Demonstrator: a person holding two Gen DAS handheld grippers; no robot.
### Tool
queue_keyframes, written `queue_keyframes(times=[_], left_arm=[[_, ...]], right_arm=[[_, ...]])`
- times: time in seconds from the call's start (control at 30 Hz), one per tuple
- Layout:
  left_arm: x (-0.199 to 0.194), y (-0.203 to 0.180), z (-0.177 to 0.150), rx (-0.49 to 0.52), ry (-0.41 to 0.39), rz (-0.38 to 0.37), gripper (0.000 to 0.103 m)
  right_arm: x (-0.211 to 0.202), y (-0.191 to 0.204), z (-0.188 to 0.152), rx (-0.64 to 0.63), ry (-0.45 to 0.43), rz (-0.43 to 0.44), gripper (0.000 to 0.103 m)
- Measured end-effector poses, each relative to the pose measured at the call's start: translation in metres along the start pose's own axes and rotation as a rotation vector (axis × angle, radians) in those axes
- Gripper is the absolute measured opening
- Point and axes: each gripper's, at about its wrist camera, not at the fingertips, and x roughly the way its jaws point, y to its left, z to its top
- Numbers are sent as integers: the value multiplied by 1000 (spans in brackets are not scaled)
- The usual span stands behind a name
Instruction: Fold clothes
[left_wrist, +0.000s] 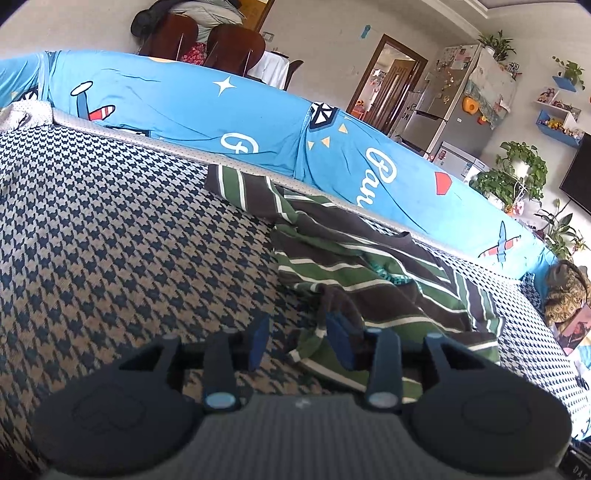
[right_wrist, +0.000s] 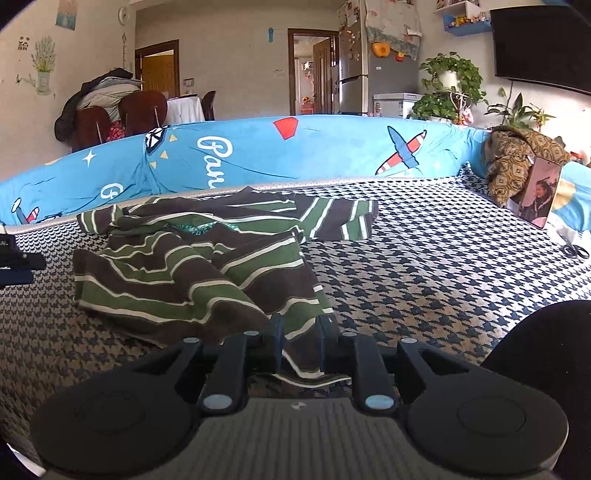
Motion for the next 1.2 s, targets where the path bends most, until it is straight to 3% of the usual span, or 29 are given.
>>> queue_keyframes(times=[0.63, 0.9, 1.03, 1.2], left_arm=[[10, 14, 20, -131, 5, 34, 87], [10, 27, 42, -213, -16, 80, 87], [5, 26, 40, -205, -18, 84, 89], [-1, 29, 39, -199, -35, 107, 89]], right_arm=[[34, 70, 4, -100, 118, 321, 19], [49, 123, 16, -193, 120, 451, 19], [59, 153, 15, -263, 116, 499, 20], [77, 180, 11, -333, 102, 484, 39]])
